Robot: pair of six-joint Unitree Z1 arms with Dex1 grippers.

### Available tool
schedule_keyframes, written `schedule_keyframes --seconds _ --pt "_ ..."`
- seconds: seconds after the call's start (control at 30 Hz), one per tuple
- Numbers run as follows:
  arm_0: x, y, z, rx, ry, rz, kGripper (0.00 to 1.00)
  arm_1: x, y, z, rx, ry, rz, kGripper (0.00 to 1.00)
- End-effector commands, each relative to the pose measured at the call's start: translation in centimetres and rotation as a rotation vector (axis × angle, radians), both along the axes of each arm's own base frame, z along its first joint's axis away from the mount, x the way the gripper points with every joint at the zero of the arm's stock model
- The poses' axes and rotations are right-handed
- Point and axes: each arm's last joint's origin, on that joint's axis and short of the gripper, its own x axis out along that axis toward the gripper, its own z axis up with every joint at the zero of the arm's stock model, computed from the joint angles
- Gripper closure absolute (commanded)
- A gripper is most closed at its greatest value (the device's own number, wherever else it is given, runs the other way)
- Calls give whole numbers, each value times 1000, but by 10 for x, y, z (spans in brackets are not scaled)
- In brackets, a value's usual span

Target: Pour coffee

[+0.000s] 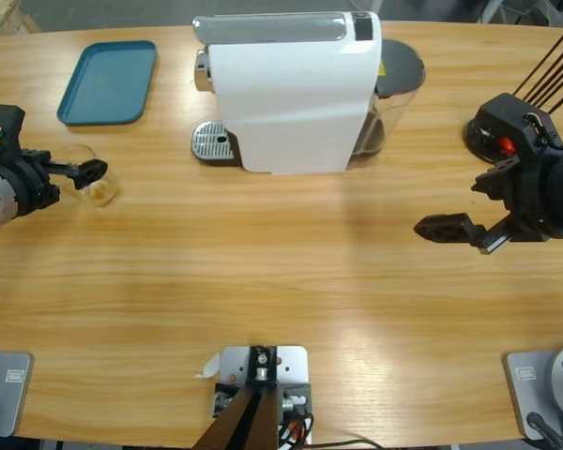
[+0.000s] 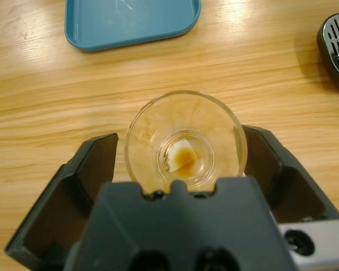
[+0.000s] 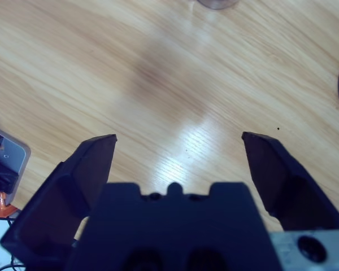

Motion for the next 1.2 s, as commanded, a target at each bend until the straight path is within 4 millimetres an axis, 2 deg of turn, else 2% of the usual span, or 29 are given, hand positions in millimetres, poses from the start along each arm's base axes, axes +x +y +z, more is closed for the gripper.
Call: schedule_keyframes --seconds 0.03,0.13,0.2,0.37,0.4,0.43,0.7,0.83,0.97,1.0,1.03,1.07,1.2 --pt "5 -6 -9 23 16 14 101 1 0 -13 -18 47 -16 0" --pt "5 -6 -9 24 17 13 128 1 -1 -13 -17 47 -15 0" --pt "5 -6 -9 24 18 12 290 1 -1 -13 -17 48 -15 0" --pt "4 -6 -9 17 27 -4 864 1 -1 -13 -16 48 -15 0" --pt "4 -6 -10 16 31 -9 951 1 -1 -13 -16 48 -15 0" --pt "4 -7 -10 13 36 -14 977 1 -1 -13 -16 48 -15 0" --pt "3 -8 -8 2 51 -63 980 0 -2 -12 -14 46 -15 0" --pt "-2 -8 15 -35 5 -206 970 0 -2 -12 -14 46 -16 0" --pt "3 -26 38 -73 6 -425 948 -1 -3 -12 -12 43 -17 0" --pt "5 -29 40 -81 12 -461 924 -1 -3 -11 -10 41 -18 0" --pt "6 -31 42 -81 10 -481 811 -2 -4 -11 -8 40 -19 0" --pt "8 -32 44 -78 5 -500 769 -2 -4 -11 -5 37 -19 0" --pt "25 -37 43 -23 9 -548 745 -3 -5 -10 2 32 -20 0"
